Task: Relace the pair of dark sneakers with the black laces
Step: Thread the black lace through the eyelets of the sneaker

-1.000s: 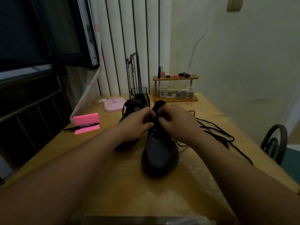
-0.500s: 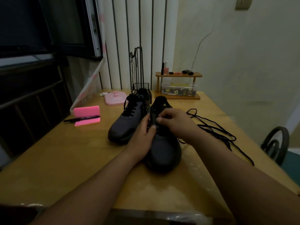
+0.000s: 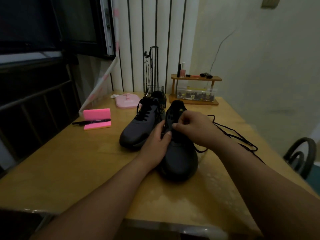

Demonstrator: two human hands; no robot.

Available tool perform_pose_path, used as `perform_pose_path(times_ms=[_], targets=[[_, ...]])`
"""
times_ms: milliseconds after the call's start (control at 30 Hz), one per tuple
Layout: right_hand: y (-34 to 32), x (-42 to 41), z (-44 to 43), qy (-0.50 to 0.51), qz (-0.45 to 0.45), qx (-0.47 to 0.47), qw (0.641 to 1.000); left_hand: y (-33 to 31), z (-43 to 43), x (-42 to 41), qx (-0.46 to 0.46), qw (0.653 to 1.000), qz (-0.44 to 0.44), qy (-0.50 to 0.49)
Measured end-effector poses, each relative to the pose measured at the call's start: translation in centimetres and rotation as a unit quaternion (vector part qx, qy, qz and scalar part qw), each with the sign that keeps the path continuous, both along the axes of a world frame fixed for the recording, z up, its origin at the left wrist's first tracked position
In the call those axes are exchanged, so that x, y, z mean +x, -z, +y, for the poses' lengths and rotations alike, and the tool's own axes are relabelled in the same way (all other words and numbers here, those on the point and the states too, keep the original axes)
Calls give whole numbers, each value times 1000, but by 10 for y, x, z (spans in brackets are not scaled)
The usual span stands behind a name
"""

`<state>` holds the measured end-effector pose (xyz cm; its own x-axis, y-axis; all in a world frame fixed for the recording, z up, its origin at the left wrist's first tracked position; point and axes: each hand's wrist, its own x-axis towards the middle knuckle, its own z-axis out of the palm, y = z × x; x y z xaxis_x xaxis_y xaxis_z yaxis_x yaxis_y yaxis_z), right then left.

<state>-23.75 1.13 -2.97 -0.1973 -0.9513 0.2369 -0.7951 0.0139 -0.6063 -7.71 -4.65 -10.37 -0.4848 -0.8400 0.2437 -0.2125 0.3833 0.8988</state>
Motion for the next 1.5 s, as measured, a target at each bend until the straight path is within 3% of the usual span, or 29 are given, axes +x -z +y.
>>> perform_pose_path(times_ms=[133,233,367,533,700,800,900,1033,1200,1300,1367,1500], targets=[[2,7,-5,23,134,-36,990,1,1,1,-10,1000,-3,-3],[2,8,-7,30,157,-47,986,2,0,2,-10,1000,3,-2],[2,8,-7,19,53,-67,996,5,-2,1,-13,1000,9,-6],[13,-2,-2,-1,-227,-65,972,6,-4,-1,-1,1000,13,-7],[5,-2,0,-26,-293,-6,956,6,-4,-1,-5,1000,12,-9],[-7,-6,-2,-47,-269,55,960,6,-4,-1,-8,1000,6,-3],[-14,-5,-1,-68,-189,79,976,7,-6,-1,-8,1000,4,-3],[-14,6,3,-61,-36,16,997,7,-5,0,-10,1000,-4,-14],[-10,11,2,-25,52,-49,997,7,-4,0,-5,1000,1,-6],[-15,21,-4,3,127,-14,992,7,-6,-1,-2,1000,0,-6],[-22,26,-5,8,111,36,993,6,-4,0,-4,1000,2,-7],[-34,24,10,-32,-57,31,997,-1,3,3,-66,997,31,-19]])
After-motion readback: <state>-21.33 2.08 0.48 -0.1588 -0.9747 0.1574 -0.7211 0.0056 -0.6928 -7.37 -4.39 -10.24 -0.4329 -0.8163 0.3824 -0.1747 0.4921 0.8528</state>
